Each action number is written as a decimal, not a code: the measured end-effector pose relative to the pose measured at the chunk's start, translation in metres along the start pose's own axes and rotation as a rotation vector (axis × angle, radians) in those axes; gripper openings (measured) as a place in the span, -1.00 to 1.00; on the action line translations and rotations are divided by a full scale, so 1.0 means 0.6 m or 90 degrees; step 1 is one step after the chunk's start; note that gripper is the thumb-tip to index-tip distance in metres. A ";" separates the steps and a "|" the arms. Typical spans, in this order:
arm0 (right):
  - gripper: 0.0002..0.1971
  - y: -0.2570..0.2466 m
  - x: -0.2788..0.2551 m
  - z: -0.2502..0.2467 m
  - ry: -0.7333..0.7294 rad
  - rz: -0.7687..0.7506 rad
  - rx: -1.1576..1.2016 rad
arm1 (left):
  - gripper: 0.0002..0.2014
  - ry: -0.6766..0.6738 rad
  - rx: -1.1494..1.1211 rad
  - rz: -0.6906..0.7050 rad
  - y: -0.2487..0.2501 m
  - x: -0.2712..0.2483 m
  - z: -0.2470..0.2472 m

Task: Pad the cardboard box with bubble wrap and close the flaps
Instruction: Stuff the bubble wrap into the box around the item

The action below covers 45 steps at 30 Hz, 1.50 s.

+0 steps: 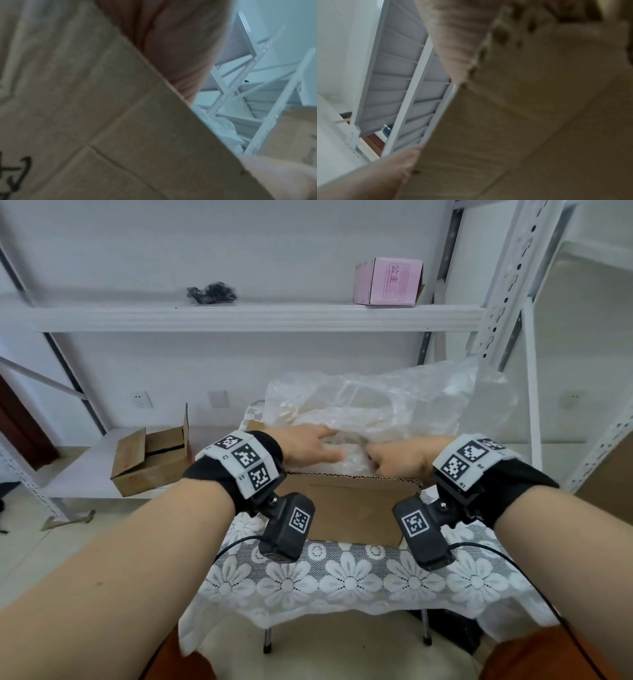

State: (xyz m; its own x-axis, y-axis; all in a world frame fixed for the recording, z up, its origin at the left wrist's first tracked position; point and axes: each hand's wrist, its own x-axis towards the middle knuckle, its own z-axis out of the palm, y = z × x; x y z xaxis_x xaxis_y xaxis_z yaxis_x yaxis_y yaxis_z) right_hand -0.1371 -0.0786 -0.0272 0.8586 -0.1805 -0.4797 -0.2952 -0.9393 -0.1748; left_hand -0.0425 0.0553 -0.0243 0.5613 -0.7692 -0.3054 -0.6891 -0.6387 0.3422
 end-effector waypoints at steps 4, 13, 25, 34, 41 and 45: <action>-0.60 -0.004 0.010 0.021 0.050 0.023 -0.051 | -0.28 0.041 0.092 0.005 0.007 0.014 0.020; -0.90 0.001 -0.002 0.012 0.267 0.022 -0.027 | -0.15 0.060 0.108 -0.063 -0.003 0.034 0.038; -0.68 0.000 0.029 0.021 -0.036 0.017 -0.038 | -0.26 -0.067 0.082 -0.007 -0.006 0.010 0.004; -0.78 0.009 0.015 0.015 0.125 0.005 0.010 | -0.49 0.041 0.085 0.003 -0.011 0.013 0.008; -0.66 -0.011 -0.048 -0.038 0.602 -0.111 0.087 | -0.50 0.022 0.068 0.003 -0.016 0.005 0.003; -0.42 0.003 -0.023 -0.018 0.356 -0.027 -0.002 | -0.53 0.243 -0.014 -0.004 -0.023 -0.004 -0.005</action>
State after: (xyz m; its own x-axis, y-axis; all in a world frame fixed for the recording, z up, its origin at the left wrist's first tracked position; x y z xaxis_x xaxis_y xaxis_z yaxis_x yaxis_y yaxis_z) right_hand -0.1450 -0.0808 -0.0112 0.9615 -0.2689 0.0573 -0.2549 -0.9500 -0.1803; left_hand -0.0332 0.0660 -0.0256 0.6984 -0.7143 0.0447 -0.6779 -0.6402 0.3613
